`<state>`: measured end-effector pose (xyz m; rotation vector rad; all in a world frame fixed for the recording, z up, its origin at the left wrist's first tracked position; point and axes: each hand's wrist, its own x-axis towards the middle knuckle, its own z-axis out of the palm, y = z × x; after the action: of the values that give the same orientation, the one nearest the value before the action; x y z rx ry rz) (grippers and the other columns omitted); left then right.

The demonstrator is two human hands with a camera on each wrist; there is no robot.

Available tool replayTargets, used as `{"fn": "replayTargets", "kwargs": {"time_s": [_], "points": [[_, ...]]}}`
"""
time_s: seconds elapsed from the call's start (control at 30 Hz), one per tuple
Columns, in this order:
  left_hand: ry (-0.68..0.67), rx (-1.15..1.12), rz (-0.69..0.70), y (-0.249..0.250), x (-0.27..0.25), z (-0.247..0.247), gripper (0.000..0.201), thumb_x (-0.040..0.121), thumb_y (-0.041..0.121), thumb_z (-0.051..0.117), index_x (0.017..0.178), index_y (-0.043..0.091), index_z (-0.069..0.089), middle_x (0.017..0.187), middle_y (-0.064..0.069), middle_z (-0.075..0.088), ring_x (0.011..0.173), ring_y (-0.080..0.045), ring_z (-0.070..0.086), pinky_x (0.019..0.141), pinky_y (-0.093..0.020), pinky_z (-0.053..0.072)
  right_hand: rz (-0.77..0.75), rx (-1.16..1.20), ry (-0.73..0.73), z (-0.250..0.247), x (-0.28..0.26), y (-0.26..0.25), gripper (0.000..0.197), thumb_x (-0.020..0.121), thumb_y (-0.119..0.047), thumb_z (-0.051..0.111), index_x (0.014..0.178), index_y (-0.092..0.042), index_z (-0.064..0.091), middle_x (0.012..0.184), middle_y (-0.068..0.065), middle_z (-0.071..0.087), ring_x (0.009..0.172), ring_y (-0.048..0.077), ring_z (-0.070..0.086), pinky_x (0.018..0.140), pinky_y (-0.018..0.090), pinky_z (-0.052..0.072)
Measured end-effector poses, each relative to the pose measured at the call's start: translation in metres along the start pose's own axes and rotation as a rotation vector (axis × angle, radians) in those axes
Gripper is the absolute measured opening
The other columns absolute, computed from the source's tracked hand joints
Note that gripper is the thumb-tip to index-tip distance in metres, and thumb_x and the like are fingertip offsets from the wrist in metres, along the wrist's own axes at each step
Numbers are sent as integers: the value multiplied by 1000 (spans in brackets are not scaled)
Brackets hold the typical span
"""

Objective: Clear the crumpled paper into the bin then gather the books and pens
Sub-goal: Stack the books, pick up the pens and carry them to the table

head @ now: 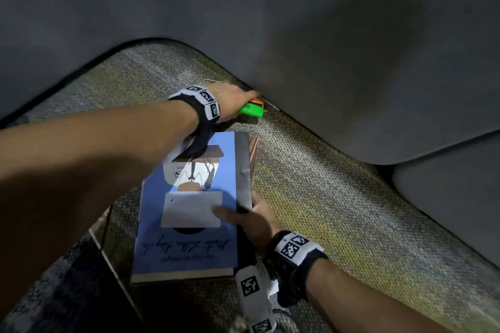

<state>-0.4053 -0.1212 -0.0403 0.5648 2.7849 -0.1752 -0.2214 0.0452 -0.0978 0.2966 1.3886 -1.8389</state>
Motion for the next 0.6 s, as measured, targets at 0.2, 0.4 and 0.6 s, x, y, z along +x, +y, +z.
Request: {"fn": "replayTargets", "kwargs": {"time_s": [0.2, 0.4, 0.6], "points": [[15, -55, 10, -10, 5, 5, 44, 85, 18, 59, 124, 19, 39, 111, -14, 63, 95, -37, 63, 70, -38, 44, -42, -36, 46, 0, 4, 4, 41, 73, 0, 79, 111, -2, 67, 103, 13, 73, 85, 21, 71, 72, 29, 57], [49, -9, 12, -21, -2, 5, 52, 85, 24, 64, 130, 21, 39, 127, -10, 45, 90, -39, 64, 70, -43, 49, -58, -58, 57, 0, 6, 5, 31, 71, -1, 81, 97, -13, 70, 95, 7, 75, 80, 18, 70, 69, 27, 56], [-45, -102, 67, -1, 9, 12, 78, 78, 44, 71, 144, 30, 31, 139, -11, 40, 108, -39, 58, 87, -40, 48, -37, -45, 77, -2, 7, 7, 35, 69, -2, 83, 100, -7, 68, 96, 11, 75, 78, 20, 71, 69, 30, 57]]}}
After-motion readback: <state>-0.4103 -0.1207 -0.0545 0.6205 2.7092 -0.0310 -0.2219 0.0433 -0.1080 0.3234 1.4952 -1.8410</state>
